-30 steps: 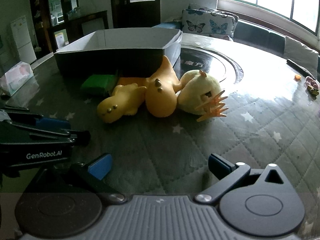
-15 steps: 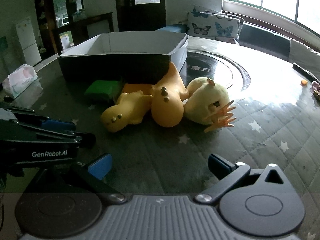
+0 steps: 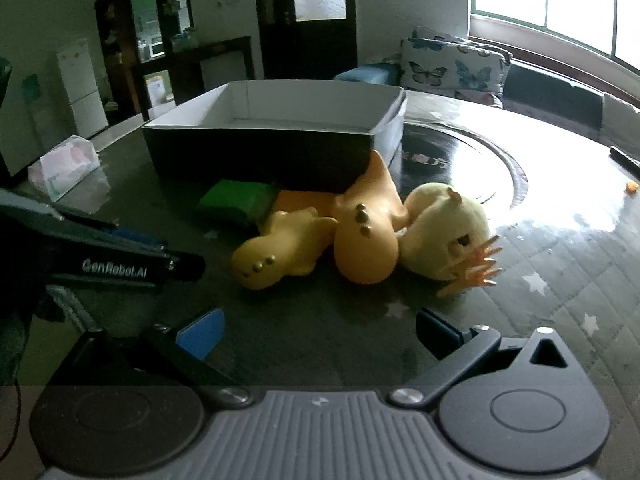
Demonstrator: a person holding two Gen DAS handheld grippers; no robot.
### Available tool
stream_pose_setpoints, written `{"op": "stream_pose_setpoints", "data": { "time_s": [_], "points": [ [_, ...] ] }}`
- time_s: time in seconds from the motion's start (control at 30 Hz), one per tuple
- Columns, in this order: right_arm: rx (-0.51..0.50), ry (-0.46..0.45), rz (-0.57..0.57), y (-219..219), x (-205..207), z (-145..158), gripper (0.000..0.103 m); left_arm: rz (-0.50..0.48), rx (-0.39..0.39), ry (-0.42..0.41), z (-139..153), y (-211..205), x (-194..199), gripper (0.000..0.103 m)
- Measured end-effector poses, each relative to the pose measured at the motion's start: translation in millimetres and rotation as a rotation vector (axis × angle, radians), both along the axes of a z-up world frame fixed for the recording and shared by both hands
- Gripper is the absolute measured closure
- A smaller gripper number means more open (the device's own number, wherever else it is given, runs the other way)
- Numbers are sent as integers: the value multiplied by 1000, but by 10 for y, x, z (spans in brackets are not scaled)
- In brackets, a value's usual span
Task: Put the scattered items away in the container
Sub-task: 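Lower the left gripper onto the small yellow duck toy and close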
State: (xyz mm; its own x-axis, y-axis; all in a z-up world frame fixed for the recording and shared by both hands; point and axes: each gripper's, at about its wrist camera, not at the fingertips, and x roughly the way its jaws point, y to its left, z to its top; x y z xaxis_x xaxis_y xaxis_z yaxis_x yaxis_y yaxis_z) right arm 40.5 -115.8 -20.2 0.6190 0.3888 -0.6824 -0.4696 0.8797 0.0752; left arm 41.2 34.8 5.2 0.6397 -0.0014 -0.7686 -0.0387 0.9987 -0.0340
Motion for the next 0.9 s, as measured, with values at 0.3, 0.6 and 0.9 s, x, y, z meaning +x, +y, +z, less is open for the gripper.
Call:
{"op": "stream_pose_setpoints", "data": {
  "time_s": [0.3, 0.6, 0.9],
  "points": [
    [50, 7, 61, 37, 36, 42, 8, -86, -62, -43, 199, 42, 73, 65],
    [84, 6, 124, 123, 106, 92, 17, -236, -111, -52, 307, -133, 181, 65],
    [74, 17, 145, 255, 245, 60, 26, -319, -140, 12, 220, -260, 418, 65]
  ]
}}
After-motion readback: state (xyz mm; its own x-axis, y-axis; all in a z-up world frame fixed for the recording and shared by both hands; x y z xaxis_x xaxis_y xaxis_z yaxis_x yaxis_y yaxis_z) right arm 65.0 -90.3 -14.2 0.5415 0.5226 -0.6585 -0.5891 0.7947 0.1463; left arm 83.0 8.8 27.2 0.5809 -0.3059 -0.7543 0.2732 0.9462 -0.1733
